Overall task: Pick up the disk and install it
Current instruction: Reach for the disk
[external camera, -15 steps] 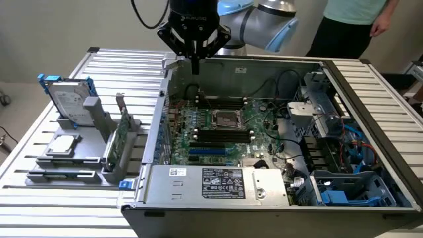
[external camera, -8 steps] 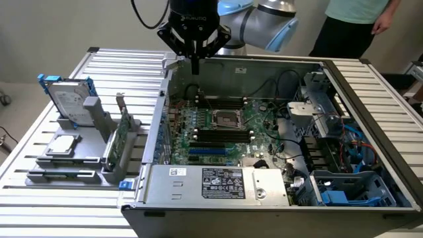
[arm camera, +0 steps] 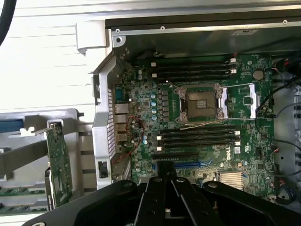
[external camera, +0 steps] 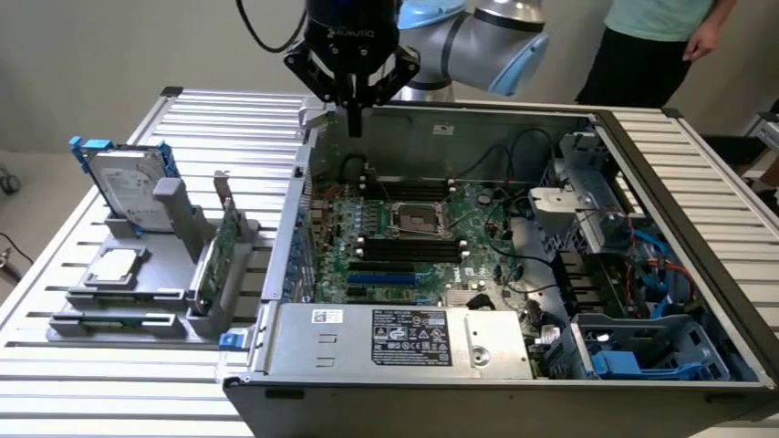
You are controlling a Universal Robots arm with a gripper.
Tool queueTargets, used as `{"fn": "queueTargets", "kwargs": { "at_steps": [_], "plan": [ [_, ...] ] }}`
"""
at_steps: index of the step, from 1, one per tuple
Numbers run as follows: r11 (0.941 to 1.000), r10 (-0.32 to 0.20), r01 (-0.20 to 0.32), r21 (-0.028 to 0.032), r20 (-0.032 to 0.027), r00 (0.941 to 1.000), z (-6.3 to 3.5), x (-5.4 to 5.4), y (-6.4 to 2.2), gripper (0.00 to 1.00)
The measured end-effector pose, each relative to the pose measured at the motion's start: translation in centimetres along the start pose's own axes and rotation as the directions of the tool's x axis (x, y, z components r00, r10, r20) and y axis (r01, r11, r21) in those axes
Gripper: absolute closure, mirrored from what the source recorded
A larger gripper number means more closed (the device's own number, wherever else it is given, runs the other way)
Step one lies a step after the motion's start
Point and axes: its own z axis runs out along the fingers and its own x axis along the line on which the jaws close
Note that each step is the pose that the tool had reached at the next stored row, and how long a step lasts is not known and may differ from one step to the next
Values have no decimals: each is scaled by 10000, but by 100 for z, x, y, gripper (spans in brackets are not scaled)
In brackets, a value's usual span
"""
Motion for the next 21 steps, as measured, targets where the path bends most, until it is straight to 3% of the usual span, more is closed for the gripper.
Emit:
{"fn": "queueTargets", "kwargs": {
  "at_steps": [5,21],
  "plan": [
    [10000,-1,1,0,0,10000,-3,154,-11,89],
    [10000,0,0,0,0,10000,-18,878,-55,89]
  ]
}}
